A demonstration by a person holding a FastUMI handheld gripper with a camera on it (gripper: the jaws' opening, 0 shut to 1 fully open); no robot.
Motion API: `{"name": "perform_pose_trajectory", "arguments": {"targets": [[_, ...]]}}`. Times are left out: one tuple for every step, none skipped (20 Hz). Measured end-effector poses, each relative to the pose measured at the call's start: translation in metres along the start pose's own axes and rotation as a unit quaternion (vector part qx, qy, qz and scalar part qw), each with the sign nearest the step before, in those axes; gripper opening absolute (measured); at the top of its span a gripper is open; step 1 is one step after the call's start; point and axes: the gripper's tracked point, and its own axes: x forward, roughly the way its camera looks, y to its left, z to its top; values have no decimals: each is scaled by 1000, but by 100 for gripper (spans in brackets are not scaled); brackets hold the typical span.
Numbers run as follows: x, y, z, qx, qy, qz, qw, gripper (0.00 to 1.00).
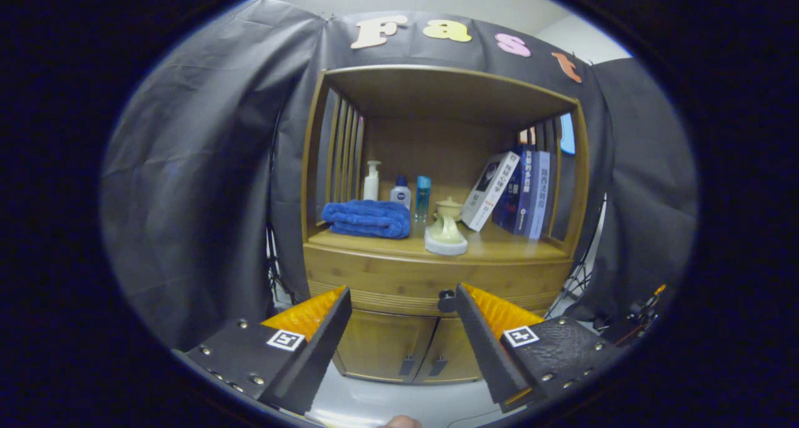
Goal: Pull open the drawer, take out the items inside it, and place them on the countertop above the cabinet.
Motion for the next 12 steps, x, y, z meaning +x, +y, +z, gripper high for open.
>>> {"name": "perform_pose_trajectory", "arguments": {"targets": [[-10,-2,9,7,-7,-2,1000,100],[-19,-3,18,20,-16,-4,1000,100],[-28,-5,24,31,-22,-4,999,100],[-37,-9,28,37,-24,-8,999,100],[-45,-17,29,37,-21,-16,999,100],[-50,-23,27,34,-15,-26,999,100],[-55,-28,24,32,-7,-32,999,100],[-59,-33,25,31,-3,-38,999,100],[-63,-37,28,32,-2,-42,999,100],[-66,-40,30,33,-1,-46,998,100],[-68,-45,32,32,-2,-51,998,100],[-69,-48,36,30,-6,-54,998,100]]}}
